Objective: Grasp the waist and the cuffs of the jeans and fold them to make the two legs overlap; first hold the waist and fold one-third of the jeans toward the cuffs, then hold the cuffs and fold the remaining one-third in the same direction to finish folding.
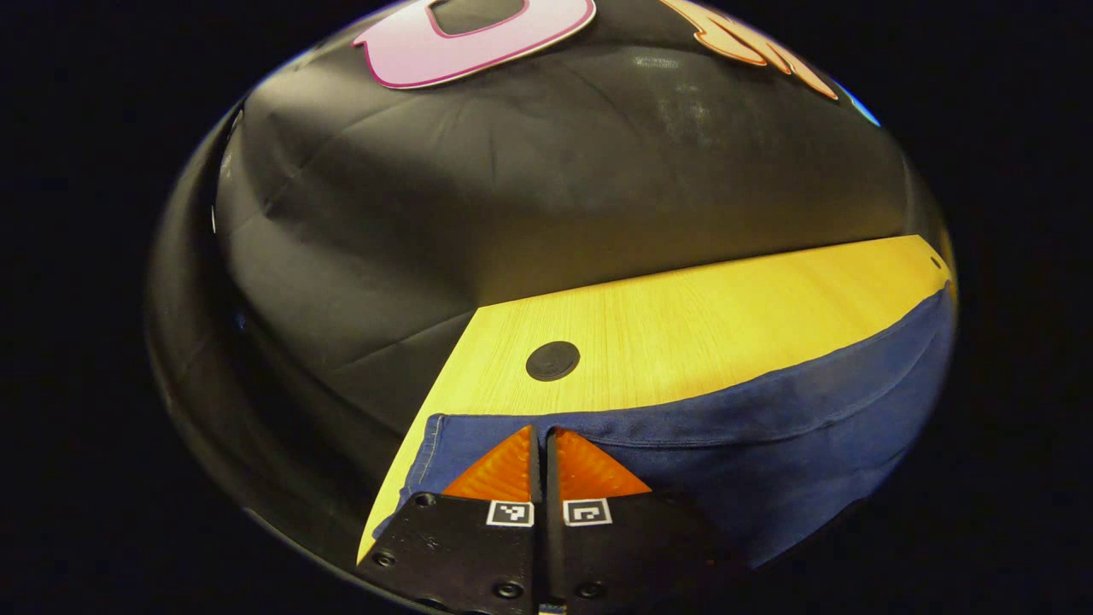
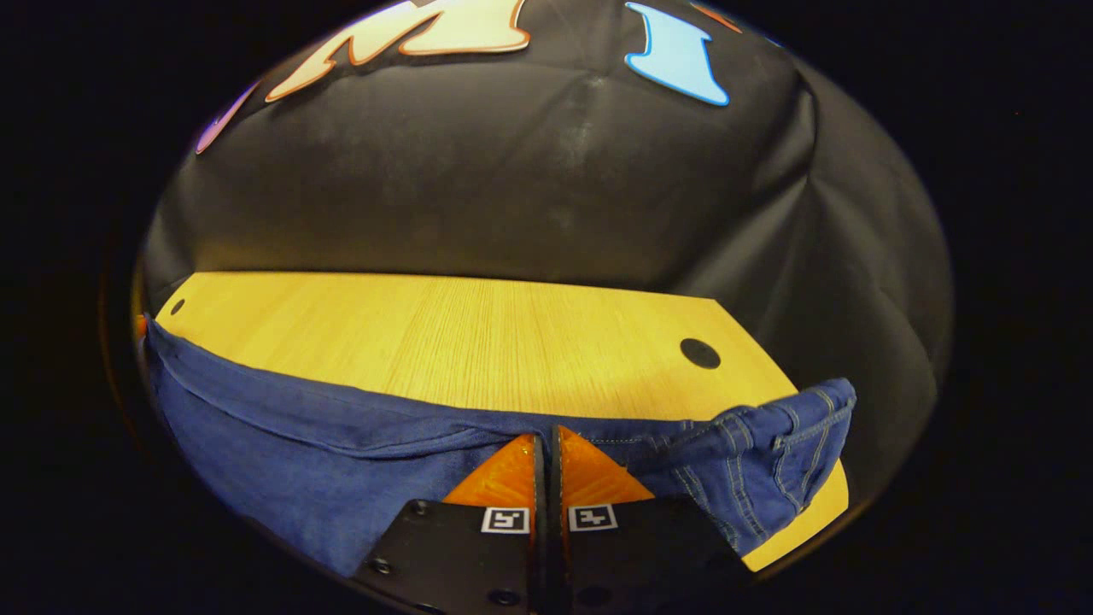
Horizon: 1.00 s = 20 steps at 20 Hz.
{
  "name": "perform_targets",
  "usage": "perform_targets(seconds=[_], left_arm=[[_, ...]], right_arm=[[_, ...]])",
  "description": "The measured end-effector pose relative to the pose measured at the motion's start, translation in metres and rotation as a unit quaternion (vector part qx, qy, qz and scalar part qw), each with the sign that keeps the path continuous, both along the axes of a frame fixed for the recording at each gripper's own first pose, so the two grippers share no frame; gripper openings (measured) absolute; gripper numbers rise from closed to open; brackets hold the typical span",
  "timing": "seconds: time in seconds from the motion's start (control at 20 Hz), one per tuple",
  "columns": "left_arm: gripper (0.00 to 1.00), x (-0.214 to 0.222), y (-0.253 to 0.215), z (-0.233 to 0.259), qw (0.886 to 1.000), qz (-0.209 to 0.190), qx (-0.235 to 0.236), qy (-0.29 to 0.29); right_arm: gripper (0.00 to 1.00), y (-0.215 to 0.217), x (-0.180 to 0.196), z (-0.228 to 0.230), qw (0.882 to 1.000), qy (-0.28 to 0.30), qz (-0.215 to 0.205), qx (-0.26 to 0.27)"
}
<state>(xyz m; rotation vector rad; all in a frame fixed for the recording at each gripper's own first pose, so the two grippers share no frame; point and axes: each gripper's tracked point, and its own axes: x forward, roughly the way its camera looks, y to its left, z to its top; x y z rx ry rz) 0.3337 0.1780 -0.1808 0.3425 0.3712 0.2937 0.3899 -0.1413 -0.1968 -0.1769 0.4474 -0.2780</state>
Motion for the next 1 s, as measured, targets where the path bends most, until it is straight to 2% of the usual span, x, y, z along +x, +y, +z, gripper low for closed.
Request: perform_targets(seconds=[0.1, 0.2, 0.25, 0.3, 0.4, 0.5, 0.55, 0.65, 0.8, 0.85, 1.0], left_arm=[[0.00, -0.003, -0.001, -0.001, 1.000, 0.004, -0.010, 0.000], [0.01, -0.005, -0.010, 0.010, 0.999, -0.003, -0.042, -0.015], [0.15, -0.006, -0.020, 0.015, 0.998, -0.015, -0.063, -0.015], [0.24, -0.012, -0.033, 0.017, 0.996, -0.031, -0.083, -0.021], [1.00, -0.043, -0.052, 0.033, 0.995, -0.043, -0.081, -0.033], [0.91, -0.070, -0.071, 0.051, 0.996, -0.058, -0.067, -0.032], [0.96, -0.082, -0.082, 0.056, 0.996, -0.064, -0.063, -0.029], [0.96, -0.110, -0.104, 0.061, 0.995, -0.075, -0.062, -0.029], [0.96, -0.151, -0.135, 0.059, 0.993, -0.085, -0.076, -0.030], [0.96, -0.160, -0.144, 0.056, 0.993, -0.083, -0.082, -0.030], [0.96, -0.187, -0.169, 0.056, 0.994, -0.057, -0.082, -0.042]], right_arm=[[0.07, 0.003, -0.007, 0.001, 1.000, 0.009, 0.017, 0.022], [0.54, 0.006, -0.023, 0.004, 0.997, 0.020, 0.031, 0.062], [0.77, 0.007, -0.032, 0.012, 0.996, 0.020, 0.034, 0.079], [1.00, 0.006, -0.040, 0.021, 0.995, 0.017, 0.037, 0.090], [1.00, -0.007, -0.062, 0.045, 0.995, 0.003, 0.033, 0.090], [1.00, -0.023, -0.092, 0.066, 0.995, -0.004, 0.020, 0.100], [1.00, -0.038, -0.106, 0.072, 0.994, -0.007, 0.009, 0.107], [1.00, -0.076, -0.129, 0.080, 0.992, -0.019, -0.023, 0.120], [1.00, -0.130, -0.158, 0.067, 0.990, 0.002, -0.057, 0.128], [0.96, -0.147, -0.162, 0.059, 0.990, 0.009, -0.062, 0.124], [0.99, -0.175, -0.164, 0.031, 0.990, 0.034, -0.055, 0.124]])
